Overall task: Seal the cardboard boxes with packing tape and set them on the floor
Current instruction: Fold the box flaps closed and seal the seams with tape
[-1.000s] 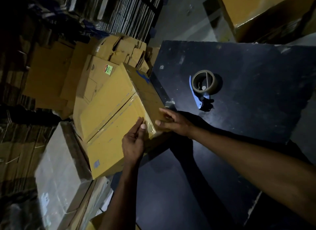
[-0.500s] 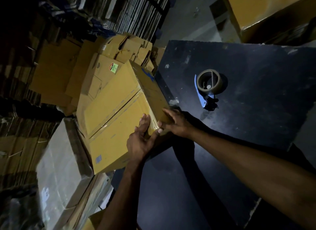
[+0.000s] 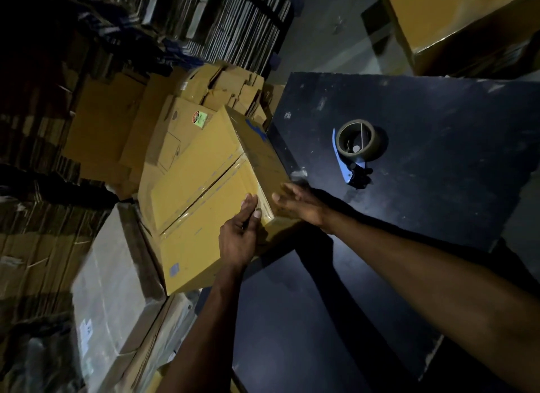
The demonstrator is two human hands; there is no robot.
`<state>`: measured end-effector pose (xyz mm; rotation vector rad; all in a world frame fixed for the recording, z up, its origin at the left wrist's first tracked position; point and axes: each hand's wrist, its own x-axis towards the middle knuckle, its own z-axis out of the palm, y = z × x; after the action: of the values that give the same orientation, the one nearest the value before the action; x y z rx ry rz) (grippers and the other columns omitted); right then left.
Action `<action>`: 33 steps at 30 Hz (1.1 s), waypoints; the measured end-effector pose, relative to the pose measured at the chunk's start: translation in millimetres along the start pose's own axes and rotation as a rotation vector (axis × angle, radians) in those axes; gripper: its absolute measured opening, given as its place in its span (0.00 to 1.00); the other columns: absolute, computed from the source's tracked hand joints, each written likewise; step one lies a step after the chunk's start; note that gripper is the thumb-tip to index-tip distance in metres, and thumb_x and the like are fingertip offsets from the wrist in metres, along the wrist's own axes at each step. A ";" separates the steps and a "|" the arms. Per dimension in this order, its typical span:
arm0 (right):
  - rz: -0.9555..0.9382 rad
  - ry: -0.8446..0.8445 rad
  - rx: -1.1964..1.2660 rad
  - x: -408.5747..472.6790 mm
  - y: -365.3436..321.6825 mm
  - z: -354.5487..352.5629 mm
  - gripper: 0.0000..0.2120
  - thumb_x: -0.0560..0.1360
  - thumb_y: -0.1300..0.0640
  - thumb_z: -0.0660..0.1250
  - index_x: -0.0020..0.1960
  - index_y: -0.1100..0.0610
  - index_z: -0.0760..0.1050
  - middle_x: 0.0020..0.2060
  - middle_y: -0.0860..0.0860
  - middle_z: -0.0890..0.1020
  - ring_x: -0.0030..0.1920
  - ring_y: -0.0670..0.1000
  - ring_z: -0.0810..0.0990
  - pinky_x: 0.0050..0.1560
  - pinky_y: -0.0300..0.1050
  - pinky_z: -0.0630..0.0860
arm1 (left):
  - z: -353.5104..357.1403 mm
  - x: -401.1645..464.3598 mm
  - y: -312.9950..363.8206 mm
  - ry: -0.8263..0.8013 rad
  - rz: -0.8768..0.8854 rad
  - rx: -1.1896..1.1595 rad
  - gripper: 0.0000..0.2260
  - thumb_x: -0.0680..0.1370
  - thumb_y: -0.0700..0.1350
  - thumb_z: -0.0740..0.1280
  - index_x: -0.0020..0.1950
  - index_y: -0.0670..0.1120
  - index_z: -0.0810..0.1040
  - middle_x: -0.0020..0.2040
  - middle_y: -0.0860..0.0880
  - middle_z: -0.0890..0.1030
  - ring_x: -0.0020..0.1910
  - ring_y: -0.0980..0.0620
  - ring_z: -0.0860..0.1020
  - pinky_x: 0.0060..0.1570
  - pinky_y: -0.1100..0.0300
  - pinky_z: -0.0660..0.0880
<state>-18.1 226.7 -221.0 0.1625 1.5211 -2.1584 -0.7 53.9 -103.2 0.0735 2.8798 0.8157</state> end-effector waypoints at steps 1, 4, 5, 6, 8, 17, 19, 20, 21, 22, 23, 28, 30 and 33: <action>-0.012 0.035 -0.102 0.4 6.5 3.6 0.44 0.69 0.26 0.68 0.79 0.45 0.63 0.77 0.50 0.64 0.75 0.51 0.66 0.73 0.53 0.68 | 0.5 -0.6 -1.3 -0.004 0.015 0.008 0.17 0.84 0.49 0.67 0.73 0.55 0.76 0.75 0.58 0.73 0.75 0.66 0.66 0.74 0.63 0.67; -0.072 0.130 -0.118 0.2 16.0 8.5 0.36 0.74 0.30 0.67 0.76 0.46 0.68 0.76 0.52 0.67 0.74 0.53 0.68 0.71 0.48 0.68 | 1.4 -3.0 -3.2 -0.007 0.020 -0.013 0.17 0.85 0.46 0.65 0.74 0.53 0.75 0.76 0.56 0.72 0.76 0.65 0.65 0.76 0.61 0.65; -0.095 0.157 -0.092 -1.3 16.1 6.4 0.31 0.77 0.36 0.67 0.76 0.49 0.70 0.75 0.53 0.70 0.74 0.53 0.69 0.68 0.43 0.68 | 1.4 -3.1 -2.2 -0.009 0.014 -0.030 0.17 0.86 0.44 0.65 0.74 0.53 0.75 0.76 0.56 0.72 0.77 0.64 0.65 0.77 0.59 0.64; -0.111 0.161 -0.068 -4.2 14.7 3.5 0.27 0.80 0.42 0.67 0.76 0.52 0.71 0.74 0.52 0.72 0.74 0.52 0.70 0.65 0.40 0.68 | 1.4 -3.9 -1.1 -0.012 0.003 -0.049 0.17 0.86 0.43 0.64 0.74 0.53 0.75 0.76 0.56 0.72 0.77 0.63 0.65 0.78 0.58 0.64; -0.079 0.094 0.049 -9.7 11.6 -2.0 0.30 0.80 0.42 0.67 0.78 0.52 0.67 0.73 0.49 0.72 0.74 0.49 0.69 0.67 0.41 0.68 | 1.7 -4.4 1.9 -0.022 -0.020 -0.080 0.18 0.85 0.40 0.64 0.74 0.53 0.75 0.76 0.56 0.71 0.77 0.63 0.65 0.79 0.56 0.62; -0.094 0.027 -0.160 -10.3 12.4 0.9 0.43 0.73 0.27 0.66 0.81 0.47 0.60 0.81 0.48 0.58 0.79 0.52 0.60 0.76 0.54 0.64 | 0.7 -3.2 -3.8 -0.081 -0.010 -0.015 0.26 0.83 0.30 0.58 0.77 0.51 0.71 0.76 0.63 0.66 0.76 0.71 0.58 0.78 0.61 0.56; -0.047 -0.016 -0.079 -12.6 9.2 -1.9 0.44 0.72 0.27 0.67 0.81 0.45 0.60 0.81 0.48 0.59 0.78 0.52 0.62 0.75 0.54 0.65 | 1.9 -3.5 -3.0 -0.087 -0.022 -0.017 0.27 0.83 0.30 0.58 0.77 0.53 0.71 0.74 0.68 0.67 0.75 0.73 0.58 0.78 0.60 0.56; -0.038 -0.018 -0.067 -12.6 8.9 -2.7 0.46 0.70 0.25 0.68 0.80 0.45 0.60 0.80 0.49 0.60 0.77 0.52 0.63 0.74 0.55 0.66 | 2.6 -3.1 -3.2 -0.087 -0.034 -0.016 0.27 0.83 0.30 0.58 0.76 0.54 0.72 0.72 0.72 0.67 0.74 0.75 0.59 0.78 0.61 0.56; -0.039 -0.008 -0.073 -11.5 9.6 -2.5 0.47 0.68 0.25 0.69 0.80 0.45 0.61 0.80 0.49 0.62 0.77 0.52 0.64 0.73 0.54 0.67 | 3.3 -2.6 -3.0 -0.087 -0.044 -0.016 0.26 0.83 0.30 0.58 0.76 0.54 0.72 0.70 0.76 0.66 0.73 0.76 0.59 0.78 0.61 0.56; -0.046 0.004 -0.079 -11.3 9.0 -1.7 0.47 0.68 0.27 0.71 0.80 0.46 0.61 0.79 0.49 0.63 0.76 0.51 0.65 0.72 0.53 0.69 | 3.9 -2.2 -2.7 -0.082 -0.051 -0.019 0.26 0.83 0.31 0.59 0.76 0.54 0.72 0.68 0.80 0.66 0.73 0.76 0.59 0.78 0.61 0.57; -0.053 0.019 -0.071 -10.2 8.8 -1.1 0.46 0.69 0.29 0.72 0.80 0.47 0.62 0.79 0.49 0.64 0.75 0.51 0.66 0.71 0.50 0.70 | 4.6 -1.9 -2.9 -0.076 -0.057 -0.026 0.26 0.83 0.31 0.59 0.76 0.54 0.73 0.67 0.81 0.66 0.73 0.76 0.59 0.78 0.62 0.57; -0.059 0.016 0.017 -7.5 4.0 0.9 0.41 0.71 0.37 0.76 0.78 0.47 0.64 0.77 0.50 0.66 0.71 0.47 0.67 0.66 0.44 0.70 | 7.4 -2.4 1.8 -0.045 -0.055 -0.069 0.26 0.83 0.30 0.58 0.76 0.53 0.73 0.72 0.71 0.66 0.78 0.65 0.59 0.77 0.63 0.56; -0.021 -0.020 0.040 -9.0 -3.6 -0.9 0.41 0.70 0.38 0.77 0.78 0.45 0.64 0.77 0.50 0.65 0.69 0.47 0.67 0.64 0.44 0.69 | 8.3 -2.1 5.7 -0.041 -0.072 -0.079 0.26 0.82 0.29 0.58 0.76 0.50 0.73 0.76 0.63 0.66 0.80 0.61 0.58 0.79 0.61 0.56; 0.018 -0.063 0.019 -16.1 -15.2 -7.7 0.43 0.71 0.38 0.76 0.80 0.46 0.61 0.75 0.49 0.66 0.68 0.48 0.69 0.62 0.43 0.69 | 8.5 -4.3 7.2 -0.036 -0.084 -0.098 0.25 0.82 0.29 0.59 0.76 0.48 0.73 0.78 0.58 0.66 0.80 0.61 0.58 0.81 0.54 0.54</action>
<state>-12.3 242.8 -205.1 0.1131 1.4590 -2.1435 5.0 64.0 -106.0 -0.0425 2.7842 0.9275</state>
